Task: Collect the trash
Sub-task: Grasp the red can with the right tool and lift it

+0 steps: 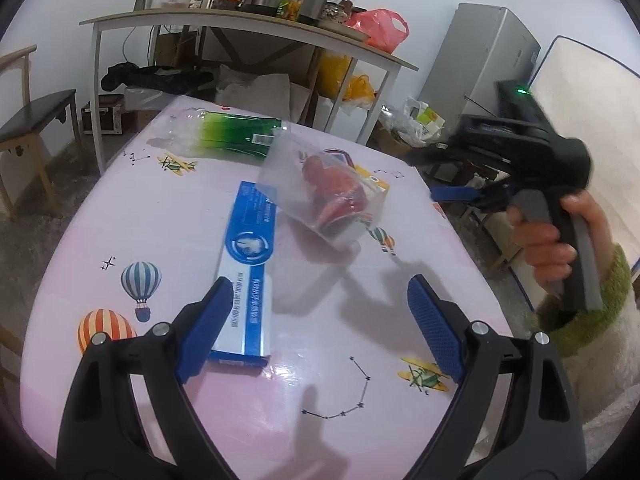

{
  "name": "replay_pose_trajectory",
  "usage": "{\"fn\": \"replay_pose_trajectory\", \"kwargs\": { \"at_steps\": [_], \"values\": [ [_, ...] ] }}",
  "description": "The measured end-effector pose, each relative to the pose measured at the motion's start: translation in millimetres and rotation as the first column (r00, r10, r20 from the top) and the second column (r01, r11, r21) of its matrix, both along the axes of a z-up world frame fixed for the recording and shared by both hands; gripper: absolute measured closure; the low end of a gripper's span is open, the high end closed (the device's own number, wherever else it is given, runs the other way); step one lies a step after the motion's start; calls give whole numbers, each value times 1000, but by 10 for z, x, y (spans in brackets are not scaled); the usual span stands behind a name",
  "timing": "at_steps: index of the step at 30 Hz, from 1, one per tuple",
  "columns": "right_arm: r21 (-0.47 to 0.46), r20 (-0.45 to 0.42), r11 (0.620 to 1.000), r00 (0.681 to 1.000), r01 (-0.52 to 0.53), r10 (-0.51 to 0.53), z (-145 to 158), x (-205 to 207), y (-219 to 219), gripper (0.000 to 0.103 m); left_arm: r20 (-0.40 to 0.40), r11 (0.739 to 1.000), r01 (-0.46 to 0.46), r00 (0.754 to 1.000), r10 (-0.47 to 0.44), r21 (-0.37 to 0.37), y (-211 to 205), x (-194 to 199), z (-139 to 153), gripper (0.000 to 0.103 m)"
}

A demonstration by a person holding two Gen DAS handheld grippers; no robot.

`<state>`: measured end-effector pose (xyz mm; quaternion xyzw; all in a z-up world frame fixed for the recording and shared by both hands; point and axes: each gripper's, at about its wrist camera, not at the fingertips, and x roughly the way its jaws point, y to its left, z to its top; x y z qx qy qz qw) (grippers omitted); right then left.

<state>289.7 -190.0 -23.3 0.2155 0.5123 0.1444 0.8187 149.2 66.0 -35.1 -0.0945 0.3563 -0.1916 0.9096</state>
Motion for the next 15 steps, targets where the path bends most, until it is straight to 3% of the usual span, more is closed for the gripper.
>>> {"fn": "replay_pose_trajectory", "kwargs": {
  "at_steps": [8, 15],
  "values": [
    [-53, -66, 997, 997, -49, 45, -277, 562, 398, 25, -2, 999, -15, 1000, 15, -33, 103, 87, -52, 18],
    [-118, -99, 990, 993, -82, 70, -451, 748, 607, 25, -13, 999, -20, 1000, 19, -36, 131, 146, -94, 18]
  ]
}}
